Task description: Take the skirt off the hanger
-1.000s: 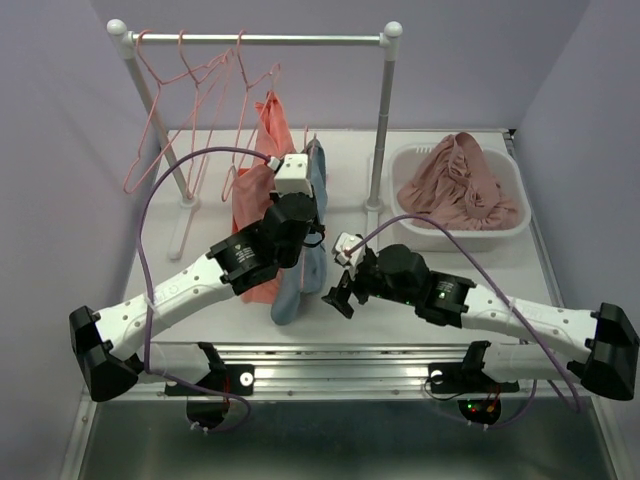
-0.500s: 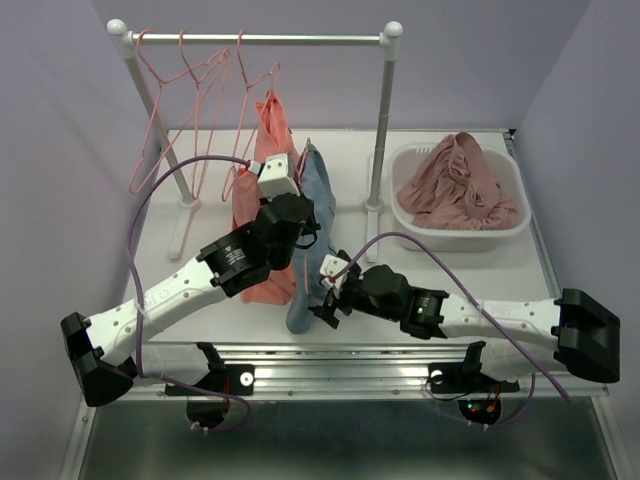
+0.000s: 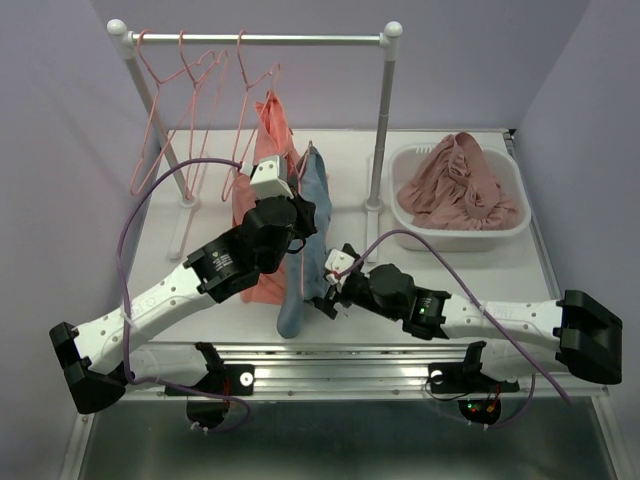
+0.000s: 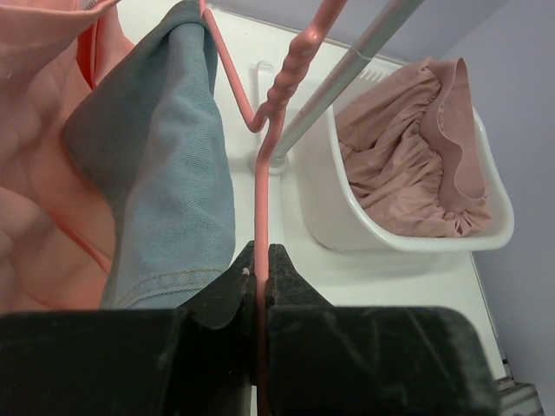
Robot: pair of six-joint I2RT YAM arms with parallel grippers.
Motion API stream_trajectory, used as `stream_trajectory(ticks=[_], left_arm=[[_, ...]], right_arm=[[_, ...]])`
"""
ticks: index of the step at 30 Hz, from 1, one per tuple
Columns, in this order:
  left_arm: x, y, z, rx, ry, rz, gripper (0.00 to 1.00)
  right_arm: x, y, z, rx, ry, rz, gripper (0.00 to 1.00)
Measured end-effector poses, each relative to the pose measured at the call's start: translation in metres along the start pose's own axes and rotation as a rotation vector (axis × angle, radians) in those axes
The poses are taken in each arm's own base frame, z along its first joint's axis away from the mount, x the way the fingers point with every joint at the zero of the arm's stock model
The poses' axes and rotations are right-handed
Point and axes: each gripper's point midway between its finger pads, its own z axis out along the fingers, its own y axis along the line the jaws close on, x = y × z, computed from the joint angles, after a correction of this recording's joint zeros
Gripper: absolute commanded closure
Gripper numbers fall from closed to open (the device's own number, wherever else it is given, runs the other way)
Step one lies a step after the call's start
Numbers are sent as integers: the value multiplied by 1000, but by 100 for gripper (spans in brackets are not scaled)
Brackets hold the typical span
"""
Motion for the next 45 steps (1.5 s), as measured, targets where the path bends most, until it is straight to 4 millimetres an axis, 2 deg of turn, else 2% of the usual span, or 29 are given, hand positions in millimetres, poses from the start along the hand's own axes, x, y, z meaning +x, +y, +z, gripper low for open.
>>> stream_trajectory(ticks=[1,2,4,8,9,11,15,20,24,27,31,33,35,38,45], left_arm=[[1,-1,0,4,4,-1,100],[1,-2,0,9,8,-2,100],[2,-3,-1,16,14,-5,100],[5,-5,-1,30,24,-8,100],[7,-5,0,32,28,-7,100],[9,-5,0,32,33,-4,100],[9,-2,1,18,25,-1,100],[10,10,9,-53,-1,15,100],[31,21,20,-102,27,50,100],[52,32,26,-127,71,77,100],[70,42,26,-137,109,100,100],[75,46,25,-140,120,107,100],[79,50,23,-140,125,108,100],[78,53,19,-131,121,97,100],[78,53,14,-107,120,87,100]], right_arm=[[-2,0,0,2,-9,-1,17],[-5,-1,1,4,-22,0,31],[-11,-1,2,1,-47,2,47],[-19,3,4,-15,-81,13,91],[-20,3,5,-18,-86,15,99],[-18,4,6,-14,-85,31,99],[-14,-9,5,67,-69,61,99],[-3,-51,-5,317,-19,91,99],[-8,-89,-32,535,-9,104,99],[-32,-119,-57,674,-53,138,99],[-75,-172,-93,877,-118,166,99],[-93,-196,-108,961,-134,166,99],[-120,-231,-133,1089,-164,174,99],[-142,-267,-165,1226,-180,170,99],[-190,-312,-221,1418,-211,134,99]])
